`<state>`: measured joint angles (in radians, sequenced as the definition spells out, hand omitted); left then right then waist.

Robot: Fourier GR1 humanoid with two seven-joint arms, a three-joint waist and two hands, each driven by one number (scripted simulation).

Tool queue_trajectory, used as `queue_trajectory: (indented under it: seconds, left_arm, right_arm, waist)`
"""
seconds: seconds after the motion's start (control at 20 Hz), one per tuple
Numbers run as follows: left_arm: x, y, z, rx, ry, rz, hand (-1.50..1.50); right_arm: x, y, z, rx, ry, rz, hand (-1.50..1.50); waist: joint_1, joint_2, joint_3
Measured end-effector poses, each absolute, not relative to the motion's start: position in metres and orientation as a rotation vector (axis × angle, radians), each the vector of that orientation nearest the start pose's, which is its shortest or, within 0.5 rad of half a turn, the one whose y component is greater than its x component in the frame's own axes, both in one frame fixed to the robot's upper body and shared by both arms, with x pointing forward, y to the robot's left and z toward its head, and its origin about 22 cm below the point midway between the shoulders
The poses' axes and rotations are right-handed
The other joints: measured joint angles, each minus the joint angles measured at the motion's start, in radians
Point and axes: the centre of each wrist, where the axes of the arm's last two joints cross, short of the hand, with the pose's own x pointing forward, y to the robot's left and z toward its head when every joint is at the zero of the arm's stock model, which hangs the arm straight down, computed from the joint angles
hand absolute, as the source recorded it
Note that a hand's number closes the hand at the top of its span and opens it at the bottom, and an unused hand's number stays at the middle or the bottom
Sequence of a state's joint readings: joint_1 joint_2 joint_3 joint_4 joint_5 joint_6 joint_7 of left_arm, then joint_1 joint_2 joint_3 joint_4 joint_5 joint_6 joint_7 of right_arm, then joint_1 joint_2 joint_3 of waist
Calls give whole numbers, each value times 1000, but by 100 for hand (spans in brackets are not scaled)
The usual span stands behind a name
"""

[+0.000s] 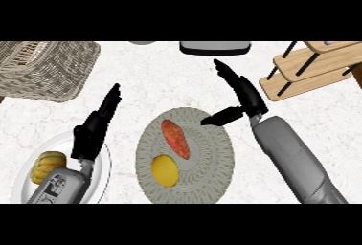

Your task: Pick the sweet potato from the placemat and place it in the tiered shelf

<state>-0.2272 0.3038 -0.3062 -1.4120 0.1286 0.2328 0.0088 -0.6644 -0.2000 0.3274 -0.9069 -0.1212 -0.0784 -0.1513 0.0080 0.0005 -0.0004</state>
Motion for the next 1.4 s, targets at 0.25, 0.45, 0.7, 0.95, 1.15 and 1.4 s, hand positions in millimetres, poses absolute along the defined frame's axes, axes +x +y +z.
queue_trajectory:
  seconds: [0.25,0.45,0.7,0.95,1.15,1.4]
  left_arm:
    - [283,221,14,111,-1575,-266,0]
    - [279,224,13,108,-1570,-260,0]
    - [281,217,13,105,-1565,-254,0]
    - [281,220,10,108,-1573,-253,0]
    - [281,218,10,108,-1573,-251,0]
    - [282,214,16,102,-1574,-252,0]
  right_arm:
    - [382,-146,68,-3,-1555,718,-150]
    - [381,-125,98,-49,-1459,937,-150]
    - [373,-100,130,-157,-1338,1188,-150]
    - [354,-79,147,-224,-1263,1274,-150]
    - [336,-70,147,-243,-1246,1285,-150]
    - [320,-57,150,-266,-1256,1281,-150]
  waist:
    - [-8,-4,-1]
    - [-9,-8,-1]
    - [-14,-8,-1]
    - [-12,-5,0]
    - [-10,-4,0]
    - [-8,-2,0]
